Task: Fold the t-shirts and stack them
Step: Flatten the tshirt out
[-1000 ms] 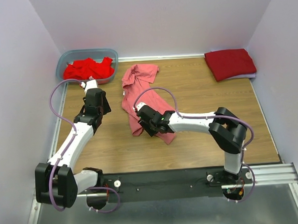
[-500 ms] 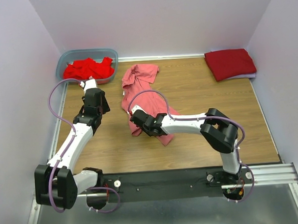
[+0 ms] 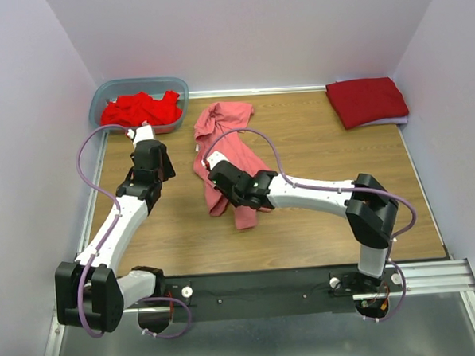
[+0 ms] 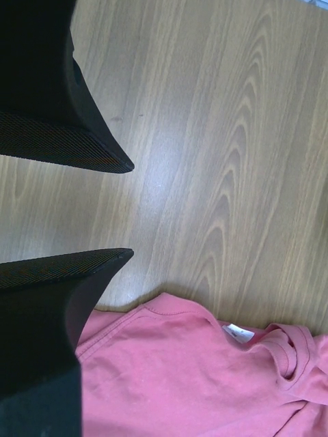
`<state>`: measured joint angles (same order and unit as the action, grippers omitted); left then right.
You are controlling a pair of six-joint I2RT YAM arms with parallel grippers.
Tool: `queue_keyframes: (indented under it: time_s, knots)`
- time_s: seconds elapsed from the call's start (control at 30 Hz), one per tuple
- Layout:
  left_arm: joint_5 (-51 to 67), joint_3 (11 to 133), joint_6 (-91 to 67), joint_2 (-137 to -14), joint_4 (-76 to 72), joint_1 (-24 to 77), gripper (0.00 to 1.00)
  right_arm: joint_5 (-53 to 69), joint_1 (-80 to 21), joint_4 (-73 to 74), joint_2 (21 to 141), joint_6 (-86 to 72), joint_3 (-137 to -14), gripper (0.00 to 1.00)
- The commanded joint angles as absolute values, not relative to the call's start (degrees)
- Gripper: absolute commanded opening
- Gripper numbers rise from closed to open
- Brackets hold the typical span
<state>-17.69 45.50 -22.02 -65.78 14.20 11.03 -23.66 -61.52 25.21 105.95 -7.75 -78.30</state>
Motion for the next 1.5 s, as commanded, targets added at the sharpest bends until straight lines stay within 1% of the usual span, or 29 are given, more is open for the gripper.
queue_keyframes:
  time_s: [0.0,0.1,0.27,0.33,0.37,0.43,0.47,0.5,0.53,0.6,0.67,0.7,0.73,0.87,1.03,1.2,1.23,1.3,1.47]
  knots:
    - [-16.79,44.91,-21.36,-65.57,12.83,10.55,0.56,-19.88,-62.05,26.01,104.5,-9.4,-82.35,0.0]
    - [-16.96,44.82,-21.45,-65.13,12.83,10.37,0.56,-17.67,-61.96,25.84,105.29,-10.02,-85.68,0.01]
    - [-18.45,44.65,-22.23,-63.81,12.92,9.93,0.56,-10.47,-62.05,25.84,110.99,-11.07,-96.22,0.01]
    - [-20.73,44.56,-22.93,-62.85,13.53,9.58,0.56,-8.54,-61.96,25.49,114.94,-12.12,-100.43,0.12]
    - [-20.74,44.56,-23.2,-62.41,13.62,9.49,0.56,-7.83,-61.88,25.4,116.27,-12.56,-101.68,0.16]
    - [-22.67,44.39,-23.64,-60.83,13.71,8.79,0.56,-3.63,-61.53,24.44,118.29,-13.88,-103.7,0.2]
    - [-23.11,44.12,-23.82,-60.39,13.8,8.53,0.56,-1.86,-61.26,24.17,119.08,-14.5,-104.84,0.24]
    - [-23.38,43.86,-23.99,-59.86,13.62,8.35,0.56,-0.63,-60.91,24.0,119.61,-15.02,-105.03,0.3]
    - [-23.47,43.6,-23.99,-59.24,13.45,8.09,0.56,-0.79,-60.21,23.82,119.36,-16.07,-104.68,0.31]
    - [-22.94,43.33,-23.91,-59.06,13.36,8.09,0.56,-3.15,-58.2,23.03,116.29,-17.39,-100.3,0.39]
    - [-21.89,43.07,-23.56,-59.41,13.01,8.0,0.56,-3.6,-56.0,21.98,113.39,-18.36,-95.39,0.43]
    - [-20.06,42.98,-23.38,-59.68,12.75,8.0,0.56,-3.69,-54.86,20.84,109.9,-18.89,-90.49,0.46]
    - [-19.08,43.15,-23.2,-60.72,12.66,8.0,0.56,-3.69,-52.41,20.31,108.21,-20.03,-87.39,0.48]
    - [-14.6,43.68,-22.33,-63.97,12.65,8.0,0.57,-3.6,-48.0,18.72,101.97,-21.35,-75.61,0.49]
    - [-10.99,43.86,-21.97,-66.53,12.75,8.0,0.57,-2.03,-44.65,16.35,100.02,-22.76,-64.61,0.48]
    - [-9.76,43.59,-21.53,-67.32,12.57,8.0,0.57,-0.35,-39.47,13.45,101.6,-23.64,-59.52,0.43]
    - [-9.41,43.59,-21.45,-67.67,12.48,8.0,0.57,1.56,-37.37,13.01,102.04,-23.73,-59.07,0.4]
    - [-7.75,43.33,-21.01,-68.11,12.22,8.0,0.57,1.67,-35.43,12.66,102.65,-23.82,-58.1,0.35]
    - [-3.61,43.33,-20.13,-70.13,11.6,8.09,0.57,1.93,-26.21,12.31,103.97,-24.78,-58.27,0.3]
